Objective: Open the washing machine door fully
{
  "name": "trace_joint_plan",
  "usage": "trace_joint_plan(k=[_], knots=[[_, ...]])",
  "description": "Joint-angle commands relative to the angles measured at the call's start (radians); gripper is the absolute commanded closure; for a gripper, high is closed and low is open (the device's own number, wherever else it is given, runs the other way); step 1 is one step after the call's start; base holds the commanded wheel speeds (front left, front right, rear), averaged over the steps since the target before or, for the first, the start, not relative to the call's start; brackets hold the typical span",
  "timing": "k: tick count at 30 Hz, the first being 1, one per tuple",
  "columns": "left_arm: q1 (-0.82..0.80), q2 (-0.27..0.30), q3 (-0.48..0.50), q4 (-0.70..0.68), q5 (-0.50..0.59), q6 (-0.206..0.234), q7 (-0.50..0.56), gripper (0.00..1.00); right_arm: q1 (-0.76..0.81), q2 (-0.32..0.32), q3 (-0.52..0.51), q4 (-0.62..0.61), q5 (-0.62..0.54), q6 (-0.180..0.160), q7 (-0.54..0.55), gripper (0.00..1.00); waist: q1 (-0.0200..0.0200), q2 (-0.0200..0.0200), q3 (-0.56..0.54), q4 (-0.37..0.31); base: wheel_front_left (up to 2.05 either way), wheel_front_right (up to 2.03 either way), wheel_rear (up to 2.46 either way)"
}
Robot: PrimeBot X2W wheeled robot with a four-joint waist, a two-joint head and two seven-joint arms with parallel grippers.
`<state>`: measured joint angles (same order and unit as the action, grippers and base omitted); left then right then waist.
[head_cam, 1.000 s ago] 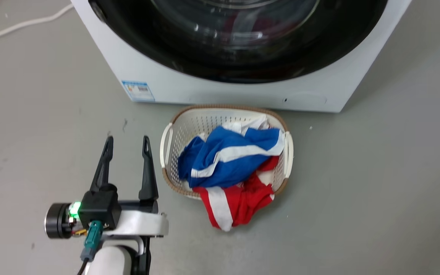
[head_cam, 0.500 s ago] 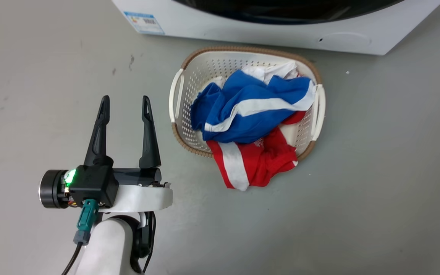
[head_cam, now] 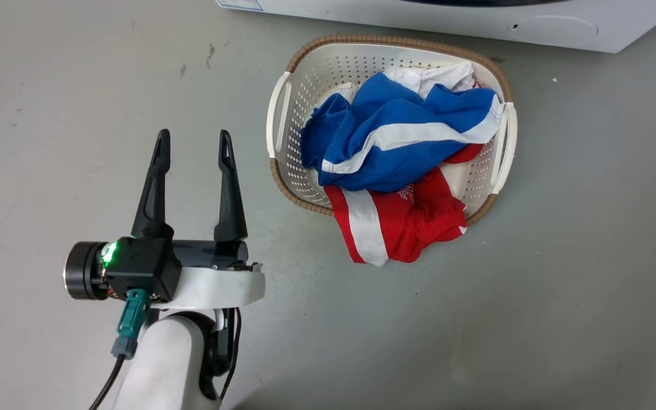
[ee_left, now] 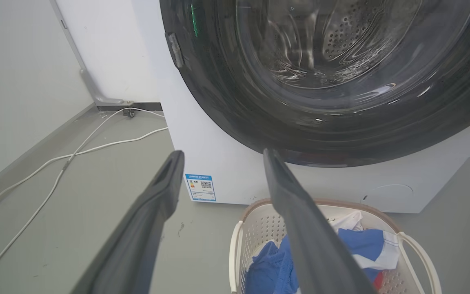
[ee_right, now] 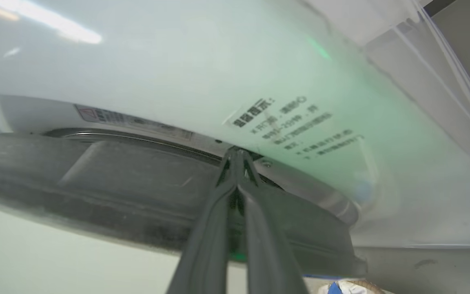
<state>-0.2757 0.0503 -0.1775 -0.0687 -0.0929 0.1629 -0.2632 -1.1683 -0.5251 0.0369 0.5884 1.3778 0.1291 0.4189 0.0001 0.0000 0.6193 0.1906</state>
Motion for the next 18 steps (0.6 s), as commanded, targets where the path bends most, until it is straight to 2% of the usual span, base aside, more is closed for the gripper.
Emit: trace_joint_plan(k=[1,8,16,17,18], knots=[[-0.014,0.000,0.001,0.000,-0.005,0.006,-0.002,0.00,0.004,0.022,0.029,0.001,-0.005,0.003,0.030,1.00,-0.0001,0.0000,0.000,0.002,0.00,0.00,0.00],[0.000,0.000,0.013,0.011,0.001,0.002,-0.002,0.00,0.054,0.043,0.068,-0.034,0.020,0.003,0.110,1.00,-0.0001,0.0000,-0.025,-0.010,0.00,0.00,0.00],[0.025,0.000,0.032,0.014,0.011,-0.005,-0.002,0.00,0.179,0.045,0.085,-0.139,0.055,0.003,0.148,1.00,-0.0001,0.0000,-0.073,-0.029,0.00,0.00,0.00],[0.029,0.000,0.037,0.014,0.012,-0.005,-0.002,0.00,0.204,0.046,0.086,-0.158,0.062,0.003,0.147,1.00,-0.0001,0.0000,-0.080,-0.034,0.00,0.00,0.00],[0.047,0.000,0.049,0.014,0.021,-0.011,-0.002,0.00,0.303,0.054,0.079,-0.252,0.097,0.003,0.144,1.00,-0.0001,0.0000,-0.103,-0.048,0.00,0.00,0.00]])
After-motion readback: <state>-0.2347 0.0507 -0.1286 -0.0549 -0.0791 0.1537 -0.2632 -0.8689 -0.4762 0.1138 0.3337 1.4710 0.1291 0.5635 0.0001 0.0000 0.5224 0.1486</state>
